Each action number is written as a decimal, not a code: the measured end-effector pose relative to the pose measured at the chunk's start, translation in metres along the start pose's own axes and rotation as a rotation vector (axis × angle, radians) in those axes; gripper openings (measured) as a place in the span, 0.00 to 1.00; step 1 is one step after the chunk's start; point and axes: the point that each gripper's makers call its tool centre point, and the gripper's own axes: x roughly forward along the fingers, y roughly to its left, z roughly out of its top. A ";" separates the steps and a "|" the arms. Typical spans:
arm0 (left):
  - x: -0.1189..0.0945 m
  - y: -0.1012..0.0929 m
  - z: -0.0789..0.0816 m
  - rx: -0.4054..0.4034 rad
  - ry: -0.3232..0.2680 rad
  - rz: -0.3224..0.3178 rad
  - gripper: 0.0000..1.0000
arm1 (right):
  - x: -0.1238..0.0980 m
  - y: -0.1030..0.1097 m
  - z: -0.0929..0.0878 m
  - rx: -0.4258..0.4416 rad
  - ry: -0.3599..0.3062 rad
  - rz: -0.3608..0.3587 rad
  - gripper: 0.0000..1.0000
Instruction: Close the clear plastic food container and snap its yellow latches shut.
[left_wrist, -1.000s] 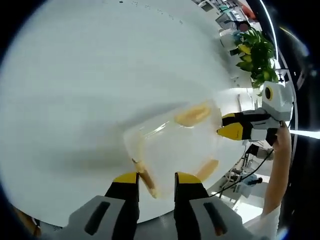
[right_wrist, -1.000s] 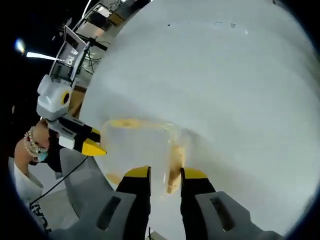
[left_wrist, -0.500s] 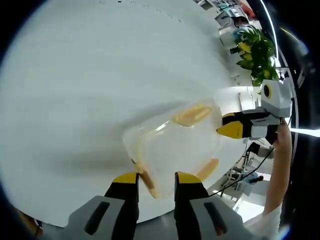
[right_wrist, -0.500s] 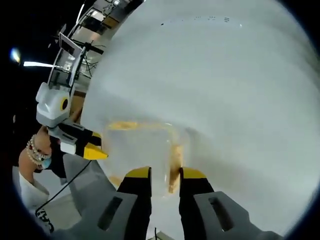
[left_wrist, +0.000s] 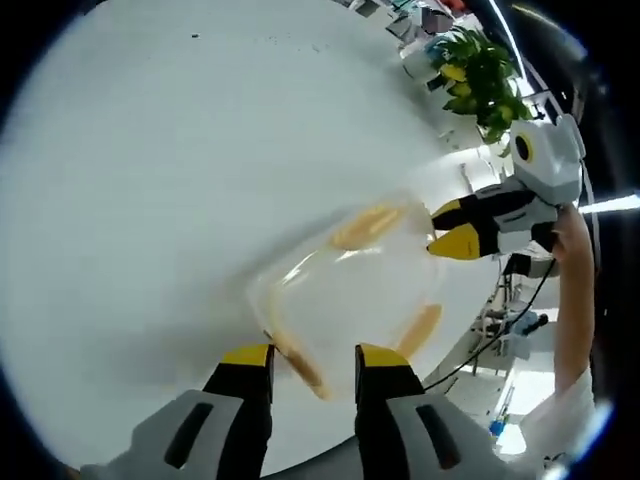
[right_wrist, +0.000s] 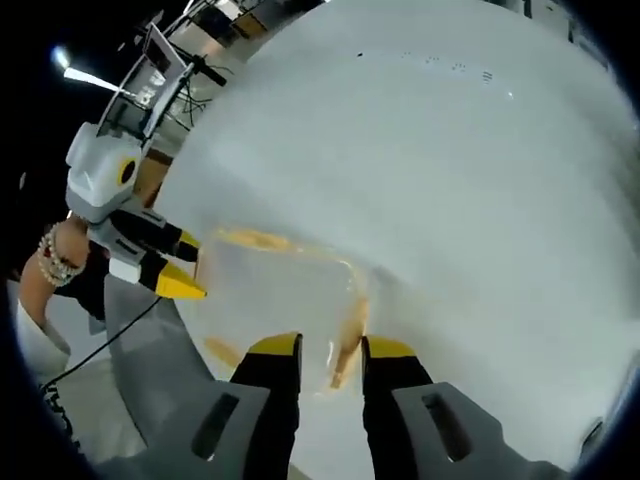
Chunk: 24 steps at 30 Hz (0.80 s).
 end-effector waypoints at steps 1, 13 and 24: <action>-0.001 0.000 -0.001 0.014 0.005 0.002 0.27 | 0.000 0.000 -0.001 -0.005 0.001 -0.003 0.21; -0.040 0.000 0.028 0.273 -0.118 0.068 0.35 | -0.020 0.010 0.013 -0.264 -0.074 -0.063 0.28; -0.032 -0.071 0.042 0.755 -0.241 -0.048 0.22 | -0.020 0.041 0.029 -0.582 -0.155 0.002 0.12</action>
